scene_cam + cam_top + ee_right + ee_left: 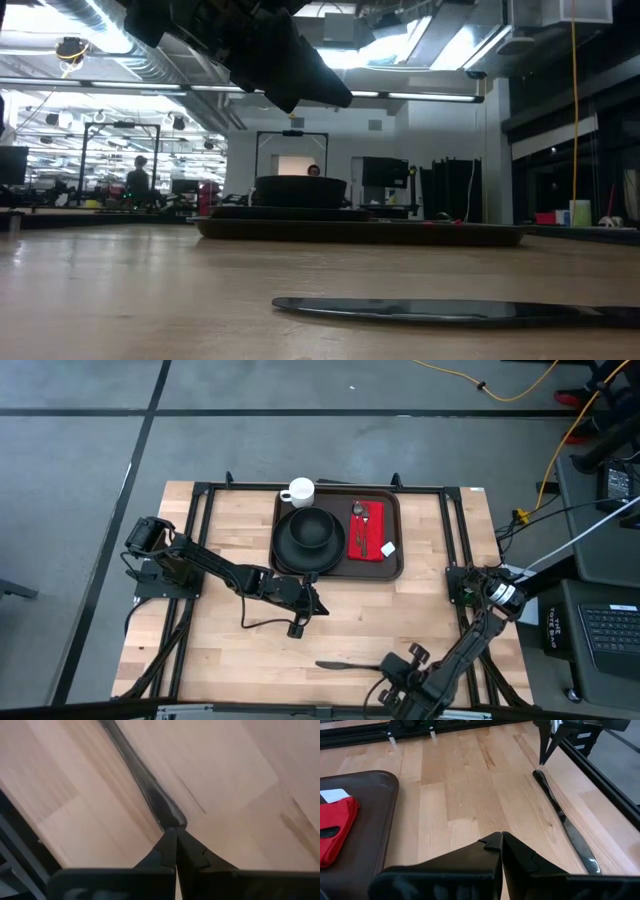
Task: Set up tray
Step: Put the black knife to the right of the black fork on the red napkin on the brown serving tray
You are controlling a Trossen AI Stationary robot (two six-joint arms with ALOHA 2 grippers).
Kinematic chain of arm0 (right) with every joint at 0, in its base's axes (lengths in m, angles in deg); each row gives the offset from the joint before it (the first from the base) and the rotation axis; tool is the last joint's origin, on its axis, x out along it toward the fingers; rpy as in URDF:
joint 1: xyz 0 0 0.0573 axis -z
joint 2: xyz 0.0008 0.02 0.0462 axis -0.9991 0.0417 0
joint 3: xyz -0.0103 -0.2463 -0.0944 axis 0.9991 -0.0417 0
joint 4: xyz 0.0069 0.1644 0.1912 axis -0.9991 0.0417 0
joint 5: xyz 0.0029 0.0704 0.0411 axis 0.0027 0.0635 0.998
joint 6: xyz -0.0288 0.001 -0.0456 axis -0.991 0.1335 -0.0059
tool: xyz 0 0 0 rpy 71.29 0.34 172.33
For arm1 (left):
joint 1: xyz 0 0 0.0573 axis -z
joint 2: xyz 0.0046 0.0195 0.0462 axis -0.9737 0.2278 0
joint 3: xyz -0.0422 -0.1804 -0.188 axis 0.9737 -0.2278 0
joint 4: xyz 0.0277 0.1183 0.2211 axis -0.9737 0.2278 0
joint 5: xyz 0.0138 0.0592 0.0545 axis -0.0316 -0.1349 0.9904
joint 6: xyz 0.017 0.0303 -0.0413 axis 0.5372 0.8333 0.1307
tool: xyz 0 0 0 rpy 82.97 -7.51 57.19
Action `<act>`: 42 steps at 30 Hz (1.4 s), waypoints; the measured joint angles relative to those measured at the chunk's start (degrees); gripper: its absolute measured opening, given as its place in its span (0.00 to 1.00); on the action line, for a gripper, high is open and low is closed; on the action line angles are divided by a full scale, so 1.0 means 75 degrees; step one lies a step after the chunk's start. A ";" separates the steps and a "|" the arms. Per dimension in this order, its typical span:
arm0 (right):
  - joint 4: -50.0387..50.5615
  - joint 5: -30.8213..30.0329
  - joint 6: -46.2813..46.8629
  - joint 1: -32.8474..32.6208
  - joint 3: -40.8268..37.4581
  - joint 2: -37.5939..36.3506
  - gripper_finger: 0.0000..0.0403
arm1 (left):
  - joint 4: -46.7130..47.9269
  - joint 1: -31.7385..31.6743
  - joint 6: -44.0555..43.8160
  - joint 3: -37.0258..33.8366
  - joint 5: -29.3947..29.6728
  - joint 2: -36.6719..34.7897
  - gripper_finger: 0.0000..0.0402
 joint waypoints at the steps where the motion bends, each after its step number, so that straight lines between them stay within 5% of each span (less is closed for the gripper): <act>1: 0.0000 -0.0016 0.0001 0.0006 0.0000 0.0000 0.00 | 0.0001 0.0000 0.0000 0.0000 0.0000 0.0000 0.01; 42: -0.0017 0.0052 0.0035 0.0000 -0.0003 0.0254 0.00 | 0.0001 0.0000 -0.0023 0.0000 0.0000 0.0000 0.01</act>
